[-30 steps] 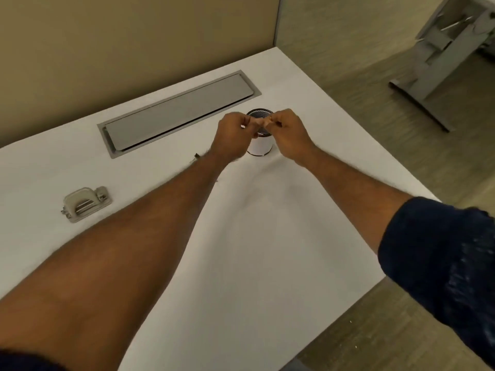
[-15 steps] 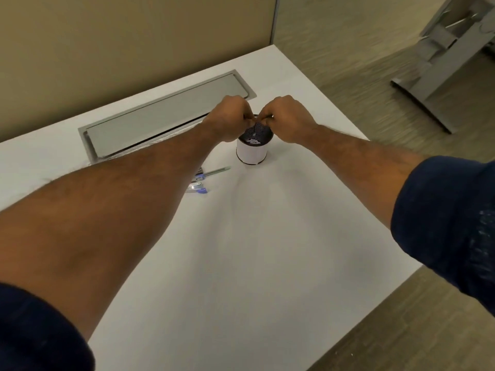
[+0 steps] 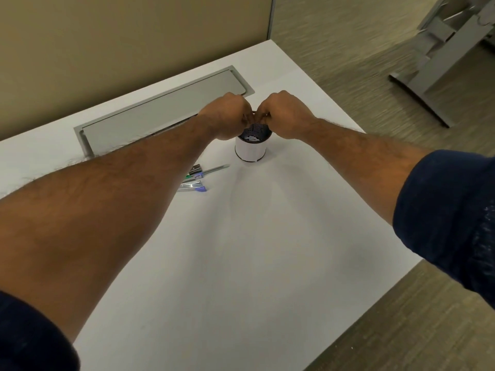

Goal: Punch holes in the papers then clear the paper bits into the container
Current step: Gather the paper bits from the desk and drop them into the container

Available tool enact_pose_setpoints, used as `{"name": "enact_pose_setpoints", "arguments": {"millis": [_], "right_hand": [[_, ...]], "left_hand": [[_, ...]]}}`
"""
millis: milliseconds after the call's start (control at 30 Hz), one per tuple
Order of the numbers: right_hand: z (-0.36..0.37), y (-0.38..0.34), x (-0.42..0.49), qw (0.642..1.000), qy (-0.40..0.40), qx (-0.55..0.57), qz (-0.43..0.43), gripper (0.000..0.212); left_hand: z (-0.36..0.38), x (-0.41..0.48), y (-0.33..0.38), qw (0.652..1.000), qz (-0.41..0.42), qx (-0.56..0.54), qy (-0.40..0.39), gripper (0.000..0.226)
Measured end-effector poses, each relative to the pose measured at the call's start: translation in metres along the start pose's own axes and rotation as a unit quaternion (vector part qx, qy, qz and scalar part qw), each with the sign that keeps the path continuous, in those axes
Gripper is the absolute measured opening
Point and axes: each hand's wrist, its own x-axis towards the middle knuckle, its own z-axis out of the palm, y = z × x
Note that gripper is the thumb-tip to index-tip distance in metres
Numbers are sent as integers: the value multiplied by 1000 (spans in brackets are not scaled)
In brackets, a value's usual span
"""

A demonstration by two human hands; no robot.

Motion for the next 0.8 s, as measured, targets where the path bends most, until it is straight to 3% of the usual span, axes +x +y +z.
{"name": "enact_pose_setpoints", "arguments": {"millis": [133, 233, 467, 800], "right_hand": [[-5, 0, -3, 992, 0, 116, 39, 25], [-6, -7, -13, 967, -21, 245, 71, 24], [6, -40, -51, 850, -63, 505, 135, 31], [75, -112, -124, 733, -148, 644, 160, 31]], "left_hand": [[0, -13, -2, 998, 7, -51, 22, 30], [5, -26, -4, 993, -3, -101, 58, 26], [21, -84, -9, 961, -38, -250, 115, 23], [67, -221, -43, 915, -152, -359, 103, 23]]}}
